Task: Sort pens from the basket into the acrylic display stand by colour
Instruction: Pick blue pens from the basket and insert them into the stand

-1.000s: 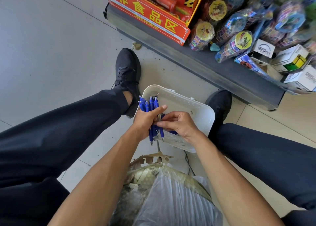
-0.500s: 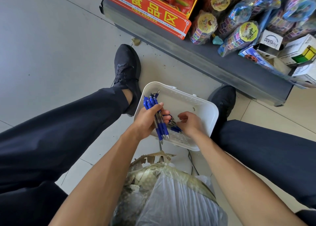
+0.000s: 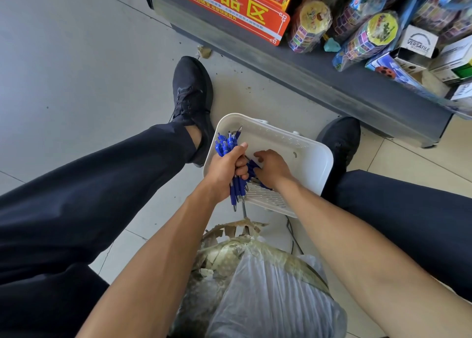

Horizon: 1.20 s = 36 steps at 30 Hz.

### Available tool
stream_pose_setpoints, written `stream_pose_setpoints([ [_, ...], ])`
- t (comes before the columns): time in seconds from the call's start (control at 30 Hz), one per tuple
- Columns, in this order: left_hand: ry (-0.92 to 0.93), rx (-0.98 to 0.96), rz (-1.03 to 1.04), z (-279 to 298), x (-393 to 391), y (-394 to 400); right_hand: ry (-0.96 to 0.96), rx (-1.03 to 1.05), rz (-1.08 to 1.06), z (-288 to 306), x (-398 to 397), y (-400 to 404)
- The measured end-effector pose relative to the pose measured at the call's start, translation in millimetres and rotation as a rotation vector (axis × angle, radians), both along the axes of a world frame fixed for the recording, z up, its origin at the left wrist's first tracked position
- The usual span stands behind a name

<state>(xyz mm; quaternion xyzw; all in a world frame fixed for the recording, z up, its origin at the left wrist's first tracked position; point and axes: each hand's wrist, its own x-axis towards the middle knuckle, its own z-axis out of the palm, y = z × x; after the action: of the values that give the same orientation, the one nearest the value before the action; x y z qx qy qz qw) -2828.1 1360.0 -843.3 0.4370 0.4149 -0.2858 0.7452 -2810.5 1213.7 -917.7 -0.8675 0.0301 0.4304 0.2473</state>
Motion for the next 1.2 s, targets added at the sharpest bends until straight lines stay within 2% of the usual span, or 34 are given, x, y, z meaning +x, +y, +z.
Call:
stream_pose_setpoints([
  [0.17,0.018,-0.002,0.009,1,1,0,0.069,-0.064,0.136,1,-2,-6],
  [0.43,0.025,-0.007,-0.001,-3,0,0,0.128,-0.275,0.155,8,-18,-30],
  [0.63,0.010,0.019,-0.002,-4,-1,-2,0.145,-0.279,0.105,18,-17,-28],
  [0.7,0.004,0.036,-0.008,-4,-1,-3,0.185,-0.219,0.041,20,-14,-28],
  [0.83,-0.012,0.097,-0.035,-4,-1,-6,0.269,0.046,-0.168,26,-12,-31],
  [1.0,-0.044,0.149,-0.074,-5,-1,-6,0.280,0.330,-0.363,42,-17,-38],
  [1.2,-0.089,0.152,-0.100,1,-3,-6,0.375,0.511,-0.343,63,-14,-34],
])
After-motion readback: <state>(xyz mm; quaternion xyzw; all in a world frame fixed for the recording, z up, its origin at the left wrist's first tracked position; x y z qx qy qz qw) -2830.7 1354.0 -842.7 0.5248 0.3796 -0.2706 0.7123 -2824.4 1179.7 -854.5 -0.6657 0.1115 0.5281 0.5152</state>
